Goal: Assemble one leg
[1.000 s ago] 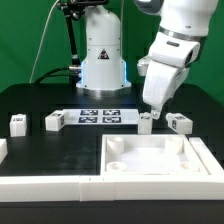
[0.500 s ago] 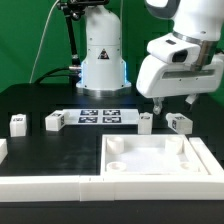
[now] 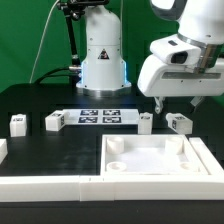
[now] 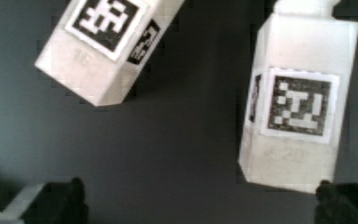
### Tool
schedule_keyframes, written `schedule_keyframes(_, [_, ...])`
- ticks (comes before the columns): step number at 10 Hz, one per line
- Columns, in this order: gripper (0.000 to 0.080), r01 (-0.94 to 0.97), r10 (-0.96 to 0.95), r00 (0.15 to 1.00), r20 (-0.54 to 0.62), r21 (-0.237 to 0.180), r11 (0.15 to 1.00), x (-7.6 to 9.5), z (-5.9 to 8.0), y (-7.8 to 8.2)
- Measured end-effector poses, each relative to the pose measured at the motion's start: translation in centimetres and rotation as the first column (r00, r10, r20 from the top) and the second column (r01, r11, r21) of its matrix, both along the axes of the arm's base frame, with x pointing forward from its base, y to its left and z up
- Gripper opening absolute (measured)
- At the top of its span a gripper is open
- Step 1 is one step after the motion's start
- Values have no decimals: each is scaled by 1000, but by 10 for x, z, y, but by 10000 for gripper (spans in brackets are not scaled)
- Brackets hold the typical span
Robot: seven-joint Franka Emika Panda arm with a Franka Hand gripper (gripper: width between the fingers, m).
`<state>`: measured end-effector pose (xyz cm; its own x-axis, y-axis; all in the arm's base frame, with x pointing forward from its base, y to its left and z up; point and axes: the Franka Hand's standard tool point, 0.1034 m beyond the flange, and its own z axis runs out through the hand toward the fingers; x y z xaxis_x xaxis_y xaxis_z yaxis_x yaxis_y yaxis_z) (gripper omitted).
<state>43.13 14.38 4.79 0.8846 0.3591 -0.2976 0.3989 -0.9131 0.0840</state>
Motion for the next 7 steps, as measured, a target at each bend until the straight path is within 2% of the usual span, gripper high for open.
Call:
schedule_keyframes(1, [649, -2, 1, 998, -58, -31, 1000, 0, -2, 3])
schedule_keyframes(3, [649, -12, -16, 973, -231, -122, 992, -6, -4, 8])
schedule_keyframes(5, [649, -4, -58, 935, -349, -173, 985, -5, -6, 14])
schedule_keyframes(6, [649, 9, -104, 891, -442, -211, 978, -12, -3, 14])
schedule_keyframes(7, [649, 13, -137, 851, -508, -240, 971, -11, -4, 15])
